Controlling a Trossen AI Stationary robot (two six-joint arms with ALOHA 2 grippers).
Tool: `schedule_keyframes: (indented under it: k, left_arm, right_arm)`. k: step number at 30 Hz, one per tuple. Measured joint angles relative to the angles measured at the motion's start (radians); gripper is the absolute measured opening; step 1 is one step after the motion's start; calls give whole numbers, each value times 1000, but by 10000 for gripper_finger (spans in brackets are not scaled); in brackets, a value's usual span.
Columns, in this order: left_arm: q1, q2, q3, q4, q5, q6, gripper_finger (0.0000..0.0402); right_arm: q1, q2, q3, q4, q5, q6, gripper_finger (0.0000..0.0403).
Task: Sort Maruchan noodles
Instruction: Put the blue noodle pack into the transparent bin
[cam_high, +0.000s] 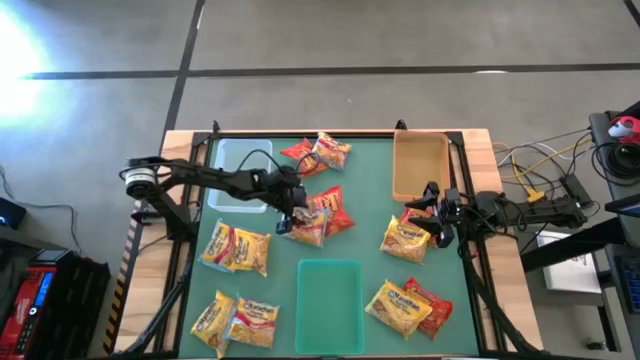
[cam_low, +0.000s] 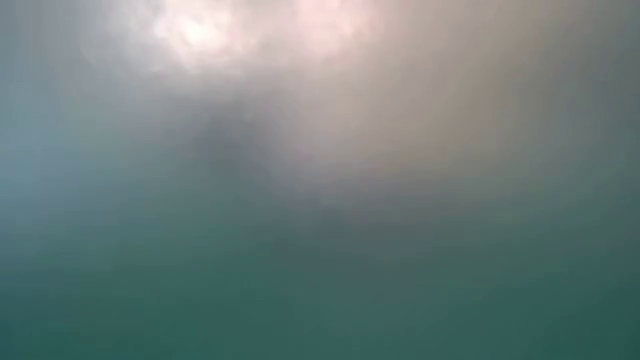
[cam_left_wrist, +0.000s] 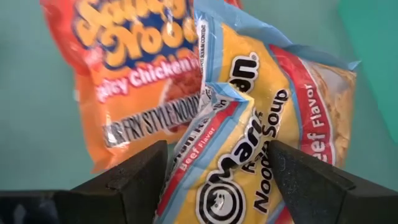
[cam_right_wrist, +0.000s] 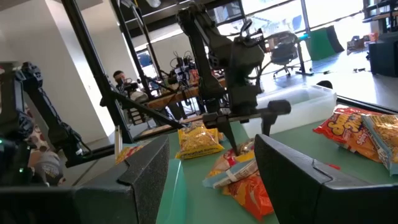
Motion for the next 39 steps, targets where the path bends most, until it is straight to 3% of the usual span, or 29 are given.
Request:
schedule_keyframes:
  k: [9,21,26,39]
  left_arm:
    - [-3,26,0,13,-28,-76,228]
    - [-3,26,0,29,-37,-95,75]
    - [-3,25,0,27,-24,-114,29]
    - [-3,-19,4,7,-13,-170,1]
  right_arm:
    - [0,0,0,-1,0,0,224]
    - [0,0,0,-1,0,0,224]
    - [0,0,0,-1,0,0,224]
    - [0,0,0,-1,0,0,224]
